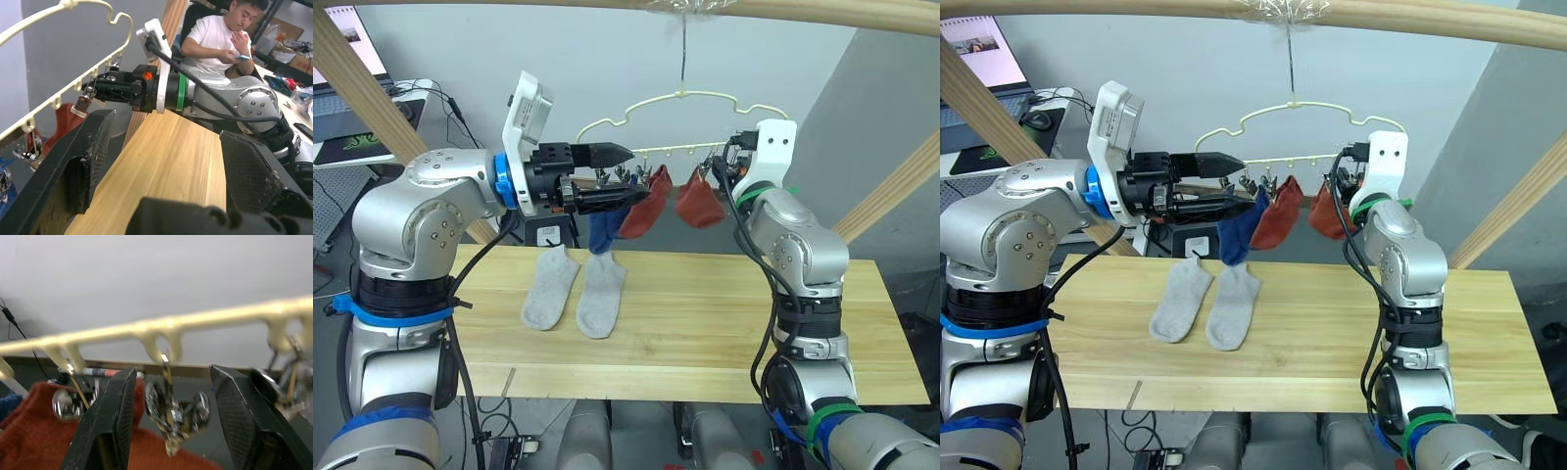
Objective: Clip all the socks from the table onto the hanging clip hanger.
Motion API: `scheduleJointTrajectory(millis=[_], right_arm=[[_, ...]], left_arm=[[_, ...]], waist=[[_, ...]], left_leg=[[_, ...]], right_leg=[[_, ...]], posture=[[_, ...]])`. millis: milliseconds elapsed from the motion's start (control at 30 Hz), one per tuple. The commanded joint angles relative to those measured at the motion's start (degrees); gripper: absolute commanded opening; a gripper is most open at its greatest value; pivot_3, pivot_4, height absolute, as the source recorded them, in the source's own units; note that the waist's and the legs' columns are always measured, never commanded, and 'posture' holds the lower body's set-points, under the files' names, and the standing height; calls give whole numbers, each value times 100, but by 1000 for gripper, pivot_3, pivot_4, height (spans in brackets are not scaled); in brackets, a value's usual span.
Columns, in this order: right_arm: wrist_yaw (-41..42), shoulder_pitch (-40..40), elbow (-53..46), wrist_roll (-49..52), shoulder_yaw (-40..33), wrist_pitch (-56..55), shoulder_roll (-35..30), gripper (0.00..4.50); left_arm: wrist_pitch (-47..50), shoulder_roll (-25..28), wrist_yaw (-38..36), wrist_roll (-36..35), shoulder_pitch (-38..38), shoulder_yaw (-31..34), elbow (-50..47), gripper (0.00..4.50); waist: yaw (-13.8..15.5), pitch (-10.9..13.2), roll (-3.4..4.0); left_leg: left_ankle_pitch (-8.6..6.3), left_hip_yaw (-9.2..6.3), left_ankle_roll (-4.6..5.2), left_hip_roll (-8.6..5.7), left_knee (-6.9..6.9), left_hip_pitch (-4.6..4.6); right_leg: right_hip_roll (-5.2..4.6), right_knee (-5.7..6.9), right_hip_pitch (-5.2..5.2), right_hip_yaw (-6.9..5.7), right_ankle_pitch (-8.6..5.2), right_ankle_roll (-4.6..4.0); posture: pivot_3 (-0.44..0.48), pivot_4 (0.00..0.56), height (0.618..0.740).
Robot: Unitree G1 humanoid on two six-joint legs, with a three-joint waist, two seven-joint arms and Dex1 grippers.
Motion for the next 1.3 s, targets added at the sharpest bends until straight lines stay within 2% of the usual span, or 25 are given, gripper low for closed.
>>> scheduleJointTrajectory(millis=[33, 267, 333, 900, 1133, 1300], right_arm=[[-12, -161, -101, 46, -58, -132, 6, 2460], [-45, -203, -58, 21, -55, -165, 10, 2460], [-51, -204, -62, 21, -57, -162, 8, 2073], [-63, -363, 131, 57, -106, -210, 27, 2073], [-75, 156, -501, 40, 13, 180, -63, 2073], [-88, 654, -1437, 51, 147, 728, -130, 2073]], left_arm=[[-50, 58, 20, -73, -16, 133, -205, 3902], [-69, 43, 44, -68, -5, 123, -210, 3902], [-67, 44, 52, -66, -3, 122, -218, 3902], [-95, 40, 91, -40, 43, 126, -250, 3902], [-224, -27, 118, 67, 343, 28, -354, 3902], [-562, -224, 314, 264, 812, -7, -476, 3902]], waist=[[9, 0, 0], [9, 0, 0], [9, 0, 0], [9, 0, 0], [12, 0, 0], [8, -1, 1]], left_leg=[[0, 0, 0, 0, 0, 0], [0, 1, 0, 0, 0, -1], [0, 1, 0, 0, 0, -1], [1, 2, 0, 0, -1, -2], [0, 2, 0, 0, -3, -3], [1, 5, 1, 0, -2, -5]], right_leg=[[0, 0, 0, 0, 0, 0], [0, 1, -2, 0, 0, 0], [0, 1, -2, 1, 0, 0], [0, 1, -4, 2, 0, 0], [0, 0, -6, 1, 0, 0], [0, 2, -9, 6, 0, 0]], posture=[[200, 192, 740], [200, 192, 740], [200, 193, 740], [206, 194, 740], [187, 197, 740], [187, 197, 740]])
